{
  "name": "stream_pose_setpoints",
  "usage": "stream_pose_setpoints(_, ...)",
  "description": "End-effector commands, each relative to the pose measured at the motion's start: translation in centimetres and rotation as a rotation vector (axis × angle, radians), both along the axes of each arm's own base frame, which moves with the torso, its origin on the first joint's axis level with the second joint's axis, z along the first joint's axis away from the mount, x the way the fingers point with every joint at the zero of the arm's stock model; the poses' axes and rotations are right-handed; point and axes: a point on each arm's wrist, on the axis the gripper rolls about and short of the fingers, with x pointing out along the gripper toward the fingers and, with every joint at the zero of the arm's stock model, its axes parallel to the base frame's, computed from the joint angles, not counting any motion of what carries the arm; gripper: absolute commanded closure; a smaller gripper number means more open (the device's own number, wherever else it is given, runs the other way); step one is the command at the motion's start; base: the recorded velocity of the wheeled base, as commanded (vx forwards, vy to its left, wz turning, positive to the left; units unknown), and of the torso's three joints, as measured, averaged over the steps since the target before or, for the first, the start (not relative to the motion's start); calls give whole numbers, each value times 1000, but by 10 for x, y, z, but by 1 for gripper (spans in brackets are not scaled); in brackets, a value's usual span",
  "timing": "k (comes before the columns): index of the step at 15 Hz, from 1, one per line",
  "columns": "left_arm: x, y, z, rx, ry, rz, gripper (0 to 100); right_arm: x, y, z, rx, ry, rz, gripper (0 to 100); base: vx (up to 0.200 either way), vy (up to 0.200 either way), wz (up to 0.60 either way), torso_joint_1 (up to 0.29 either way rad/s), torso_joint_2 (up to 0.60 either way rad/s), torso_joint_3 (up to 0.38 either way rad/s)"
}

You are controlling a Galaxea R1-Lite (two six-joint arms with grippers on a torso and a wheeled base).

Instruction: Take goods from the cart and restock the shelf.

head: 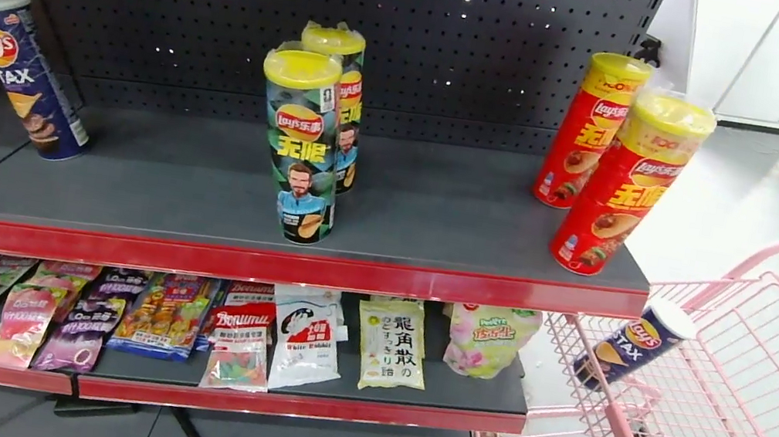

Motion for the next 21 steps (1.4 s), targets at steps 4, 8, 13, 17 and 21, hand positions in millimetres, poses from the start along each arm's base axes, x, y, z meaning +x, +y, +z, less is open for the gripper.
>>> stream_pose_setpoints(4, -2, 0, 0, 3, -9, -1, 0, 0, 0, -1, -1, 6, 0, 0, 0, 0, -600, 2, 8, 2)
stream_pose_setpoints(8, -11, -3, 1, -5, -67, -102, 0, 0, 0, -1, 0, 4, 0, 0, 0, 0, -450, -1, 1, -1)
stream_pose_setpoints(13, -14, -4, 1, -11, -87, -133, 0, 3, 0, -1, -1, 15, -1, 0, 0, 0, 0, 0, 0, 0)
stream_pose_setpoints(17, -17, -4, 1, -9, -100, -133, 0, 2, 0, -5, -5, 24, -18, 0, 0, 0, 0, -94, 243, 151)
stream_pose_setpoints(21, -21, -5, -2, -6, -122, -133, 0, 2, 0, -6, -5, 27, -16, 0, 0, 0, 0, -157, 422, 267)
